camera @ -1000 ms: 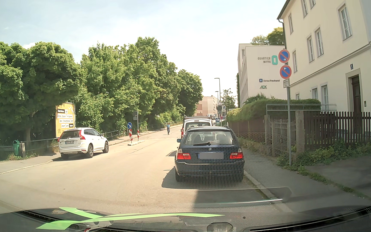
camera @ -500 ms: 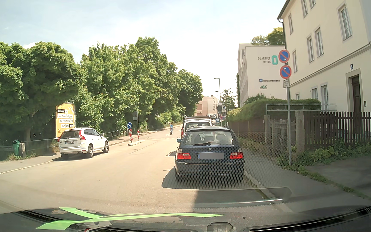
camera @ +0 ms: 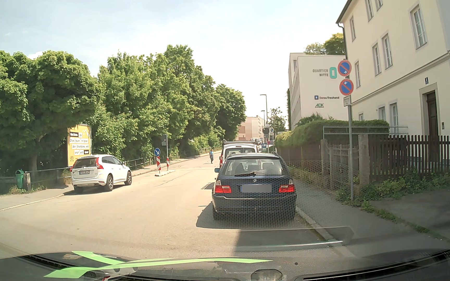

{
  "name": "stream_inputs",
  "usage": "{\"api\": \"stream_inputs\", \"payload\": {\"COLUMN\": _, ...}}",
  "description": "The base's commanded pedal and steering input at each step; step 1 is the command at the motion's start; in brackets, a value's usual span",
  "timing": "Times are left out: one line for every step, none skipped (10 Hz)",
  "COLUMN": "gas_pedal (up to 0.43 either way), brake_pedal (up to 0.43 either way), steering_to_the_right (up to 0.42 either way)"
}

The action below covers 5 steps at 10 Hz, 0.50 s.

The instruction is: Follow the waypoints while adhering to traffic rules and regulations

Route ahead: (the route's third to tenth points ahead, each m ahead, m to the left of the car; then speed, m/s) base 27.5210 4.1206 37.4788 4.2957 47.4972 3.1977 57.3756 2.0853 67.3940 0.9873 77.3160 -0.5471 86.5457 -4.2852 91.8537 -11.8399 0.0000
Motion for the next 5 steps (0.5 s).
{"api": "stream_inputs", "payload": {"gas_pedal": 0.000, "brake_pedal": 0.329, "steering_to_the_right": -0.399}}
{"api": "stream_inputs", "payload": {"gas_pedal": 0.000, "brake_pedal": 0.329, "steering_to_the_right": -0.398}}
{"api": "stream_inputs", "payload": {"gas_pedal": 0.000, "brake_pedal": 0.329, "steering_to_the_right": -0.397}}
{"api": "stream_inputs", "payload": {"gas_pedal": 0.000, "brake_pedal": 0.323, "steering_to_the_right": -0.396}}
{"api": "stream_inputs", "payload": {"gas_pedal": 0.000, "brake_pedal": 0.329, "steering_to_the_right": -0.391}}
